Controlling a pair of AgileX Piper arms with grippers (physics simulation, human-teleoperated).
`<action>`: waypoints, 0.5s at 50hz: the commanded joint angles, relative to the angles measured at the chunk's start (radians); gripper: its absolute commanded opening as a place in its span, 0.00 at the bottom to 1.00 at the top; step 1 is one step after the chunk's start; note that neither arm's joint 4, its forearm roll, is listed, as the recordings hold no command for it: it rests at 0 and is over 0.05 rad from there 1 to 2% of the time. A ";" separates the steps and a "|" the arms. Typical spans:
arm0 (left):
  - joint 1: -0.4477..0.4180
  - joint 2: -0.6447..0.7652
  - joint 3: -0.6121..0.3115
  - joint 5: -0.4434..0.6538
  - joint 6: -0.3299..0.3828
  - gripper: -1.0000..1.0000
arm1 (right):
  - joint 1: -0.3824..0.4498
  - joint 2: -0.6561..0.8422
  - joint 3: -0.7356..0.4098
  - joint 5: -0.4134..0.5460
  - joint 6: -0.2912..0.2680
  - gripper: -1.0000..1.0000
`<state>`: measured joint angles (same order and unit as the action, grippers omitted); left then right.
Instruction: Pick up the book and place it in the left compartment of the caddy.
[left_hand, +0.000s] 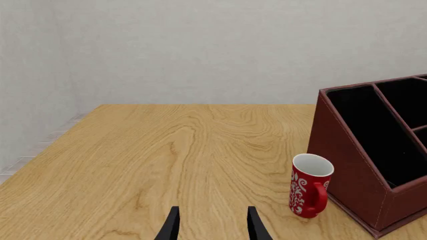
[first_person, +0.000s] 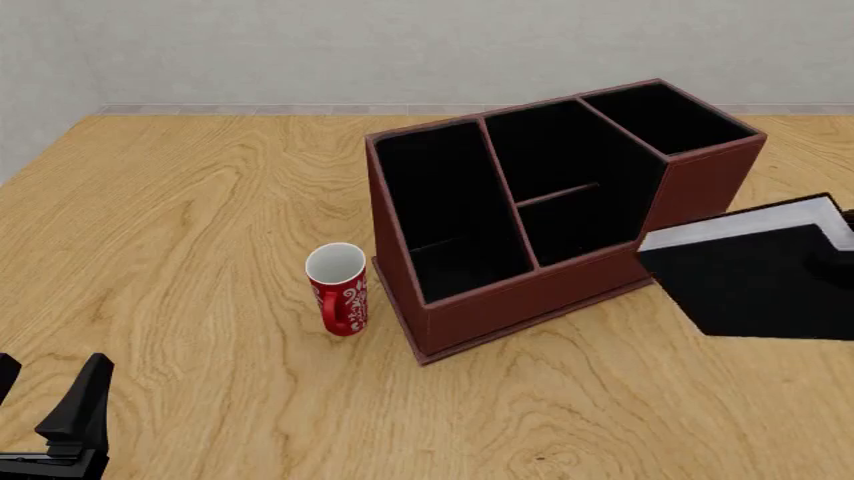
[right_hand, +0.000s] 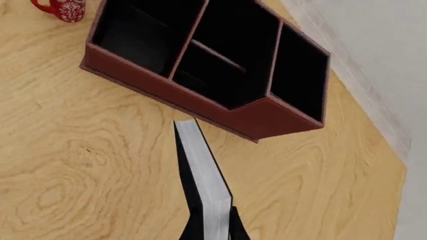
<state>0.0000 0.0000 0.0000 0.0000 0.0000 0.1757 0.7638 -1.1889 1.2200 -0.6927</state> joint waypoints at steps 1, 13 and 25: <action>0.000 0.000 0.000 0.000 0.000 1.00 | 0.132 0.049 -0.111 0.000 0.240 0.00; 0.000 0.000 0.000 0.000 0.000 1.00 | 0.253 0.128 -0.233 0.000 0.391 0.00; 0.000 0.000 0.000 0.000 0.000 1.00 | 0.308 0.241 -0.332 0.000 0.448 0.00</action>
<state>0.0000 0.0000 0.0000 0.0000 0.0000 0.4248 0.9240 -1.4273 1.2200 -0.3376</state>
